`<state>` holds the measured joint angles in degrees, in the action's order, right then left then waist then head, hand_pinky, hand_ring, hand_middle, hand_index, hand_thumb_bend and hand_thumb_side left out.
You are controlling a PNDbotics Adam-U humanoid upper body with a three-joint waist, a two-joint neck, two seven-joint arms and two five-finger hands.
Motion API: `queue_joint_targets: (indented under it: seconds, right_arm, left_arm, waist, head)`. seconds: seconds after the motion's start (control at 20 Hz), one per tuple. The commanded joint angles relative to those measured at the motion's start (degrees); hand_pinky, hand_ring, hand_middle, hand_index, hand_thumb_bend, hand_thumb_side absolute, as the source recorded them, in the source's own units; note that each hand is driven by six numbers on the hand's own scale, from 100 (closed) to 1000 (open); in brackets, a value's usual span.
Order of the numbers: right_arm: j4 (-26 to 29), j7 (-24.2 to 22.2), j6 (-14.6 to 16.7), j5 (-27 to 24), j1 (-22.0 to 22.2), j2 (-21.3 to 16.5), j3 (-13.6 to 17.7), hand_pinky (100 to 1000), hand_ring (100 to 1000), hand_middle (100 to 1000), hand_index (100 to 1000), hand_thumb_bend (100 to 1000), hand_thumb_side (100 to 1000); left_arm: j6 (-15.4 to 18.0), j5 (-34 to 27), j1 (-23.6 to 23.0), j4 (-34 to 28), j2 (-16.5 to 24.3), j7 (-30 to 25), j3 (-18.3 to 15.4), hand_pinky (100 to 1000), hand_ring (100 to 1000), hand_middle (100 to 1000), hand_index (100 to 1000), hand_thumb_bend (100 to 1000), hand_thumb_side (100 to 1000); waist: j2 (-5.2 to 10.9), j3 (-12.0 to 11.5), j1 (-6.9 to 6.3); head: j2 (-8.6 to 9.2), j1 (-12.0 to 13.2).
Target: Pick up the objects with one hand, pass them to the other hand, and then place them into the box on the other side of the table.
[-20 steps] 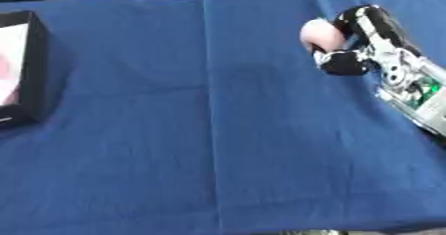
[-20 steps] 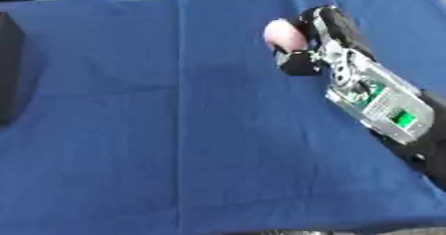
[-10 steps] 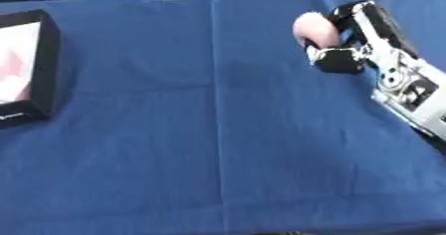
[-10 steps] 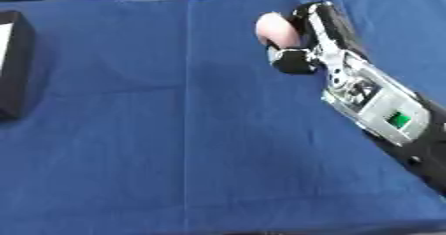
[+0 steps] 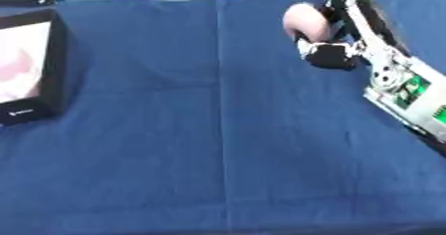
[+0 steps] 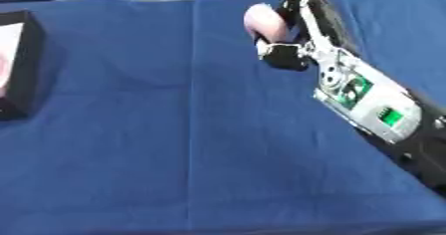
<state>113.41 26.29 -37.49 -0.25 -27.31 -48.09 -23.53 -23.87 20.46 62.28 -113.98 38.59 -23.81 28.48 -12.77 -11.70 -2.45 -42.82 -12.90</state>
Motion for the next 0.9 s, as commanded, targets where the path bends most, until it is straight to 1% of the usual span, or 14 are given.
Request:
queue_joint_targets:
  seconds: [0.05,0.25,0.4,0.5,0.8,0.9]
  right_arm:
    - [1.2,4.8,-2.5,0.6,-1.2,-0.2,0.0,443,623,476,487,100,100]
    - [1.2,5.7,0.8,1.9,-1.4,0.8,-0.6,439,624,477,488,100,100]
    - [1.2,5.6,4.5,3.2,-1.2,1.0,-0.9,441,626,478,490,100,100]
    - [1.2,5.4,5.8,4.2,-0.9,1.0,-0.9,443,625,477,490,100,100]
    - [1.2,5.7,6.1,4.6,-0.5,2.5,-1.9,435,625,476,487,100,100]
    - [1.2,5.8,6.4,4.5,-0.7,2.9,-2.3,434,625,476,487,100,100]
  left_arm:
    - [0.2,0.6,2.2,-0.6,-1.7,-2.3,1.2,875,774,755,762,100,429]
    - [0.4,1.4,3.7,-0.6,-4.7,-5.1,3.8,887,773,757,766,100,469]
    - [0.6,1.9,4.5,-0.6,-6.0,-6.9,5.5,880,773,756,766,100,472]
    - [0.7,2.7,4.7,-0.6,-6.5,-7.9,6.3,878,773,756,766,100,476]
    - [0.4,4.2,4.4,-0.5,-9.1,-9.1,7.4,892,775,760,771,100,488]
    - [0.6,4.7,4.4,-0.4,-9.9,-9.4,7.7,893,779,767,776,100,466]
  waist:
    - [1.39,-0.1,0.05]
    - [1.59,-0.2,-0.02]
    - [1.68,-0.2,-0.19]
    - [1.7,-0.2,-0.38]
    - [1.59,-0.1,-0.53]
    - [1.54,-0.1,-0.49]
  head:
    - [-0.27,0.3]
    - [-0.74,0.8]
    - [-0.93,1.1]
    - [-0.99,1.4]
    - [-1.14,2.3]
    - [-1.17,2.6]
